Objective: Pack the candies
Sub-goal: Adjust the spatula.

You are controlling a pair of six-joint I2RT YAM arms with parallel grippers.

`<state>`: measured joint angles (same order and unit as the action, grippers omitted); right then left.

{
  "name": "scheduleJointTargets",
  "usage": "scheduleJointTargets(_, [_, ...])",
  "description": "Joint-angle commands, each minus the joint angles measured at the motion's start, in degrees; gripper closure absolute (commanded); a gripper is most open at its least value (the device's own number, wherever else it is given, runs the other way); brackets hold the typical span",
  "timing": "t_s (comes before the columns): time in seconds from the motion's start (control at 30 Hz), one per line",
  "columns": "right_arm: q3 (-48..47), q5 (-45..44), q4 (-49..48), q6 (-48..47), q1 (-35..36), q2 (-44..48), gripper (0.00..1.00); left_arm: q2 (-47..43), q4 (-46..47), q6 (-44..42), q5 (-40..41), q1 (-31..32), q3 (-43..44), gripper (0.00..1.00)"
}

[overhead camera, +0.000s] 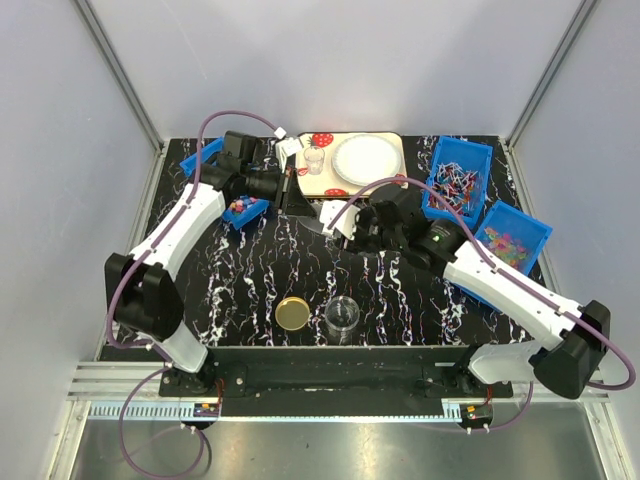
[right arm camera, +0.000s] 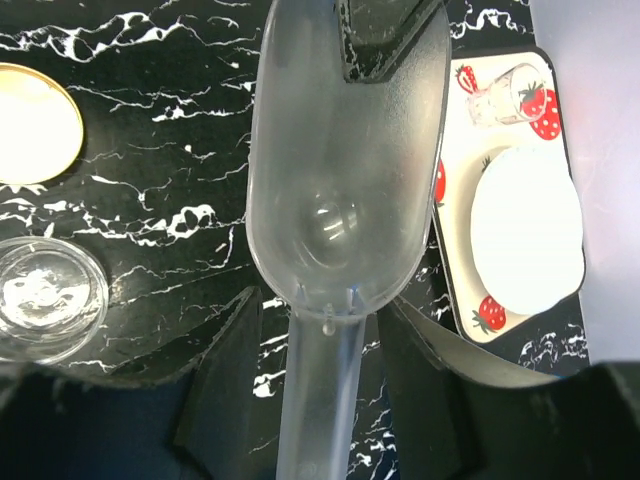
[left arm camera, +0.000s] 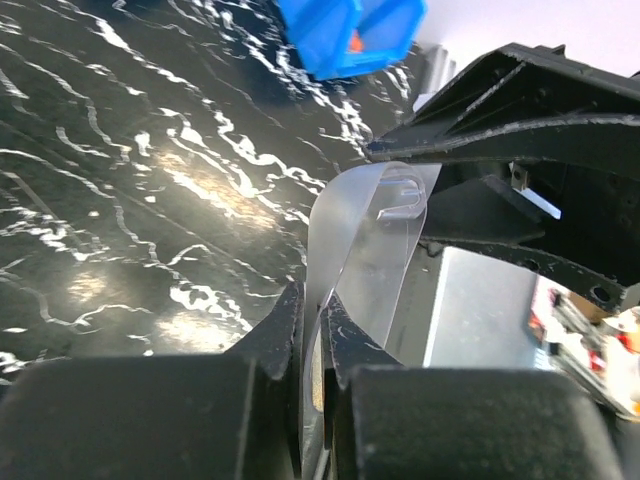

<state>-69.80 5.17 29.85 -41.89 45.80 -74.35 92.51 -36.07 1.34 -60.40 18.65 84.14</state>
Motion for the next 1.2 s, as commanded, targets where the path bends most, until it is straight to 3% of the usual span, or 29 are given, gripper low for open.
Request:
scheduleJointTargets(0.0, [-2.4, 5.6, 0.2, 0.9, 0.1, 3.2, 0.46, 1.2, 0.6, 1.4, -8.2, 0.2, 4.1, 1.00])
scheduleJointTargets(0.23, [-4.0, 16.3, 0.0, 5.1, -7.1, 4.6, 0.55, -0.7, 7.8, 5.5, -10.8, 0.2, 0.7, 1.00])
scheduleJointTargets(0.47, [-3.1, 23.7, -1.7, 7.1, -8.9, 4.8, 0.66, -2.4, 15.1, 11.1, -12.5, 0.2, -3.0, 1.00])
scheduleJointTargets(0.7, [-2.1, 24.4, -4.5, 8.7, -8.9, 4.0, 0.60, -3.1, 21.8, 16.0, -13.3, 0.2, -6.3, 1.00])
scheduleJointTargets(0.83, [-1.0, 24.5, -5.4, 8.6, -8.9, 4.2, 0.69, -3.4, 23.7, 17.8, -13.6, 0.2, -7.1, 1.00])
scheduleJointTargets(1.17, [-0.1, 28.1, -6.4, 9.1, -8.9, 4.6, 0.71, -4.4, 32.6, 24.4, -15.3, 0.3, -11.4, 1.00])
